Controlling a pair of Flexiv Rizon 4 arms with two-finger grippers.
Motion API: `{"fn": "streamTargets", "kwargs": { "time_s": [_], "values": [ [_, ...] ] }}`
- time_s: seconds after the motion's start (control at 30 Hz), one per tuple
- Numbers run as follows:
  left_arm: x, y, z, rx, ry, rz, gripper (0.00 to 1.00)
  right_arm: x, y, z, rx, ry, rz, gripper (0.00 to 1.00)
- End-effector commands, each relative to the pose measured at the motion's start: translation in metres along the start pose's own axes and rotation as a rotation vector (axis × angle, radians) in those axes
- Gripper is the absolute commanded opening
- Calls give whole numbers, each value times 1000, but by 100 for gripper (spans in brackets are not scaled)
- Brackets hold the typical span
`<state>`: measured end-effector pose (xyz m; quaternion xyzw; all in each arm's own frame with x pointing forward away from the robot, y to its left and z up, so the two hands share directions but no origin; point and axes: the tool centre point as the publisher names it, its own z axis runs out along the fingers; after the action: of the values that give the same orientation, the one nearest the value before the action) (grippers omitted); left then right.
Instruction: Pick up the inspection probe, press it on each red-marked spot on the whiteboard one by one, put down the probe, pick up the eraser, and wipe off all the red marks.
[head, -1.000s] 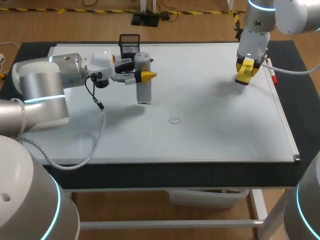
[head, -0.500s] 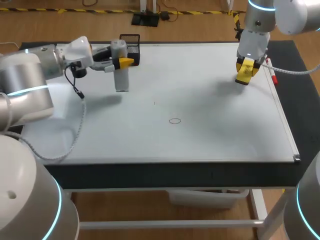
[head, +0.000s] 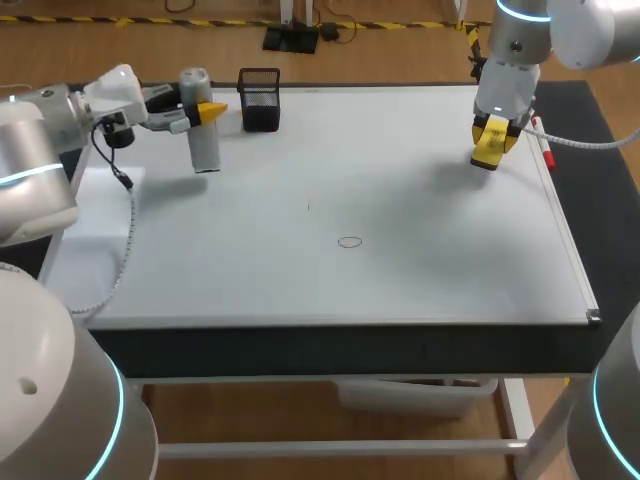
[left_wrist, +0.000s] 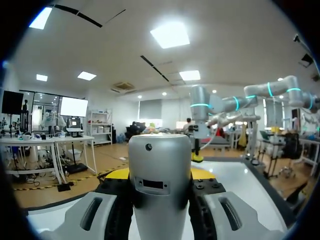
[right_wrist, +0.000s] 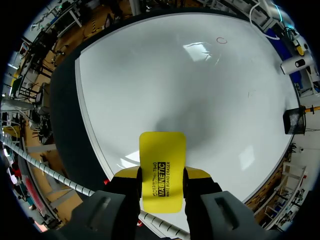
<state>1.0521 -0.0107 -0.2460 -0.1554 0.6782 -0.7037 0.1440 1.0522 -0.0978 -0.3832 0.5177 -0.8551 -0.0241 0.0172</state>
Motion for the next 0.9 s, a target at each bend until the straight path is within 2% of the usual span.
{"fn": "streamTargets", "kwargs": {
  "time_s": [0.03, 0.17, 0.77, 0.9],
  "values": [
    [-8, 0, -10, 19, 5, -1, 0, 0, -1, -1, 0, 3, -2, 0],
    [-13, -4, -22, 40, -2, 1, 0, 0, -1, -1, 0, 3, -2, 0],
    [-13, -4, -22, 40, -2, 1, 0, 0, -1, -1, 0, 3, -2, 0],
    [-13, -4, -22, 40, -2, 1, 0, -20, 16, -4, 8, 14, -34, 0]
  ]
}}
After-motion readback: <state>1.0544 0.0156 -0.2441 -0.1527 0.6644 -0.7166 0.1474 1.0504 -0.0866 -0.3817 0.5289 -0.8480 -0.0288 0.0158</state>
